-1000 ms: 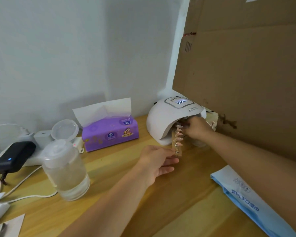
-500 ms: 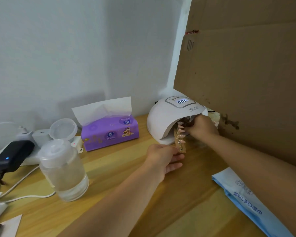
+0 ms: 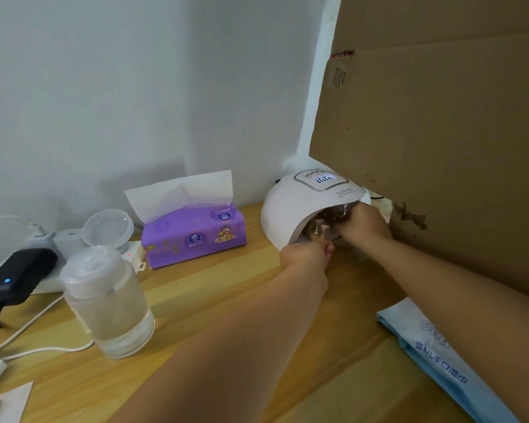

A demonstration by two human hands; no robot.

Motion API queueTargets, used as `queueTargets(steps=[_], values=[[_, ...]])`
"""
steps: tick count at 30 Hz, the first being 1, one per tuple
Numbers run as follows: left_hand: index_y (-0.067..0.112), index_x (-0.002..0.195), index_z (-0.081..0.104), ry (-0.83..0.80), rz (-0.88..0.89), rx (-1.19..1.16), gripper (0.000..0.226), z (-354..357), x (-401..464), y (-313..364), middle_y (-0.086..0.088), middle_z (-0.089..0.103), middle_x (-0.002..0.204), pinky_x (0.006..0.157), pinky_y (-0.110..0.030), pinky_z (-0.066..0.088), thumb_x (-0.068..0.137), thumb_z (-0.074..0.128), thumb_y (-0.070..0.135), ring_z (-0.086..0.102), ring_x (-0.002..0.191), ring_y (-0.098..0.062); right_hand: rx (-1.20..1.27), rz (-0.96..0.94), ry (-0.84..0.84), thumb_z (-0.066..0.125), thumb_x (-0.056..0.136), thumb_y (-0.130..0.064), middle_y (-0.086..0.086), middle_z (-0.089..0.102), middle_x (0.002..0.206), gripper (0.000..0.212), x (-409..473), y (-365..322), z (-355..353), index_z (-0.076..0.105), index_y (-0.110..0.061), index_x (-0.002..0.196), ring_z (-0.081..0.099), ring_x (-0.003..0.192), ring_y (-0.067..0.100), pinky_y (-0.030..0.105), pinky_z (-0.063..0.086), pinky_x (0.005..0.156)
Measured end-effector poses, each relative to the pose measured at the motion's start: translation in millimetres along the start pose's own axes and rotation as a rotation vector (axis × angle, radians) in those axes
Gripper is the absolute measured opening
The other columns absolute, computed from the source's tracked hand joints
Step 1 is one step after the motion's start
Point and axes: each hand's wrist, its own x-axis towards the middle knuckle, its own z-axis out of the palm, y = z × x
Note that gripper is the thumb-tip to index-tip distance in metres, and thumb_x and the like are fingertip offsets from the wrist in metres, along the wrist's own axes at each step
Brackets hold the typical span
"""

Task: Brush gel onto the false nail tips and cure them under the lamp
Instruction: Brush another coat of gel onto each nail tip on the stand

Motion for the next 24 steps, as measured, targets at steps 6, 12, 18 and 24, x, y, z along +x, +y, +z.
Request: queueTargets(steps=[6, 12, 18, 24], values=[[-0.004, 0.119, 0.051, -0.013, -0.008, -0.074, 0.032, 5, 15, -4, -0.017, 0.059, 0.114, 0.06, -0.02, 0.05, 0.087, 0.054, -0.005, 0.058, 0.083, -0.019, -0.03, -0.025, -0.05, 0.064, 0.083, -0.022, 0.014, 0.059, 0.112, 0.04, -1, -4, -6, 0.053, -0.01, 0.119, 0.055, 0.103, 0.032, 0.03, 0.043, 0.073], [-0.003, 0.115, 0.049, 0.096, -0.039, -0.26, 0.024, 15, 25, 1, -0.013, 0.055, 0.064, 0.037, -0.018, 0.044, 0.097, 0.036, 0.002, 0.055, 0.043, -0.019, -0.033, -0.02, -0.09, 0.061, 0.085, -0.039, 0.009, 0.055, 0.082, 0.031, -14, -4, -11, 0.055, -0.009, 0.091, 0.054, 0.088, 0.03, 0.026, 0.035, 0.059], [0.003, 0.115, 0.058, 0.09, -0.089, -0.102, 0.026, 18, 22, 7, -0.01, 0.069, 0.095, 0.036, -0.023, 0.042, 0.098, 0.039, 0.012, 0.056, 0.036, -0.016, 0.292, 0.144, -0.339, 0.051, 0.093, -0.027, 0.011, 0.055, 0.068, 0.03, -23, -9, -18, 0.065, -0.001, 0.091, 0.044, 0.049, 0.016, 0.022, 0.035, 0.045], [0.013, 0.098, 0.057, 0.008, -0.048, 0.145, 0.011, 16, 10, 7, -0.002, 0.064, 0.066, 0.035, -0.02, 0.044, 0.092, 0.048, 0.009, 0.056, 0.051, -0.011, -0.057, 0.192, -0.6, 0.046, 0.096, -0.026, 0.006, 0.055, 0.061, 0.03, -21, -25, -49, 0.061, -0.001, 0.089, 0.038, 0.038, 0.01, 0.014, 0.034, 0.037]])
